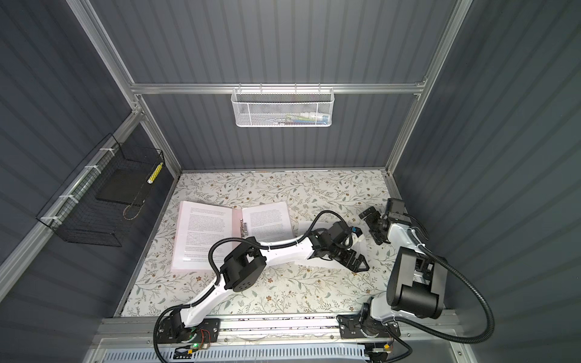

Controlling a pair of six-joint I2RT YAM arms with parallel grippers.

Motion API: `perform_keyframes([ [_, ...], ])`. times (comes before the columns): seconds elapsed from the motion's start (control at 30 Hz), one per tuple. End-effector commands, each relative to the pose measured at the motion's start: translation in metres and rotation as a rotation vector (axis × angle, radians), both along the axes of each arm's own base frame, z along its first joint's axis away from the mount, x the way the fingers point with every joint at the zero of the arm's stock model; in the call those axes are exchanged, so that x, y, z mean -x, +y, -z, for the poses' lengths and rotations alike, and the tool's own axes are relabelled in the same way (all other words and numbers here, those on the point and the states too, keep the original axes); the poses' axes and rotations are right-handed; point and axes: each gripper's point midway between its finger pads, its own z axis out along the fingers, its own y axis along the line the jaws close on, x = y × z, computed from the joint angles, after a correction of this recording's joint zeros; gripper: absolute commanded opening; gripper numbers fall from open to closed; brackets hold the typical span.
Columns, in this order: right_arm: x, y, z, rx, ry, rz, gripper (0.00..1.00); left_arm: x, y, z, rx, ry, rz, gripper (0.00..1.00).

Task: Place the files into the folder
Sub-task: 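Lift the sheet's edge with the left gripper while the right gripper approaches it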

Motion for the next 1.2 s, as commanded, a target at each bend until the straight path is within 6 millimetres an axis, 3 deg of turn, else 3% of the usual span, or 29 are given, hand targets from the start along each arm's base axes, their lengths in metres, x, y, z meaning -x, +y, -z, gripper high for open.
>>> perform_keyframes([
  [0.0, 0.027, -0.026, -0.010, 0.152, 0.068, 0.081, 0.99, -0.014, 0.005, -0.052, 0.048, -0.097, -0.016, 1.00],
  [0.07, 0.042, -0.033, -0.015, 0.204, 0.078, 0.113, 0.99, -0.020, 0.017, -0.067, 0.049, -0.149, -0.020, 1.00],
  [0.17, 0.051, -0.016, -0.017, 0.159, 0.029, 0.053, 0.99, -0.033, 0.039, -0.074, 0.022, -0.184, -0.041, 1.00],
  [0.27, 0.062, 0.011, -0.005, 0.007, -0.040, -0.009, 0.99, -0.042, 0.065, -0.062, -0.059, -0.195, -0.042, 1.00],
  [0.33, 0.075, 0.024, 0.005, -0.062, -0.052, -0.026, 0.99, -0.038, 0.082, -0.051, -0.114, -0.203, -0.014, 1.00],
  [0.37, 0.080, 0.025, 0.001, -0.054, -0.070, -0.023, 0.99, -0.042, 0.090, -0.044, -0.158, -0.225, -0.029, 1.00],
  [0.53, 0.108, 0.033, 0.021, -0.086, -0.012, 0.007, 0.99, -0.033, 0.119, -0.017, -0.275, -0.210, -0.022, 1.00],
  [0.77, 0.129, 0.025, 0.057, -0.089, 0.087, 0.076, 0.99, -0.023, 0.128, 0.007, -0.313, -0.164, 0.008, 1.00],
  [1.03, 0.119, 0.026, 0.056, -0.139, 0.096, 0.072, 0.99, -0.016, 0.137, 0.022, -0.349, -0.130, 0.017, 1.00],
  [1.17, 0.117, 0.035, 0.066, -0.202, 0.116, 0.046, 0.99, -0.012, 0.139, 0.033, -0.374, -0.098, 0.025, 1.00],
])
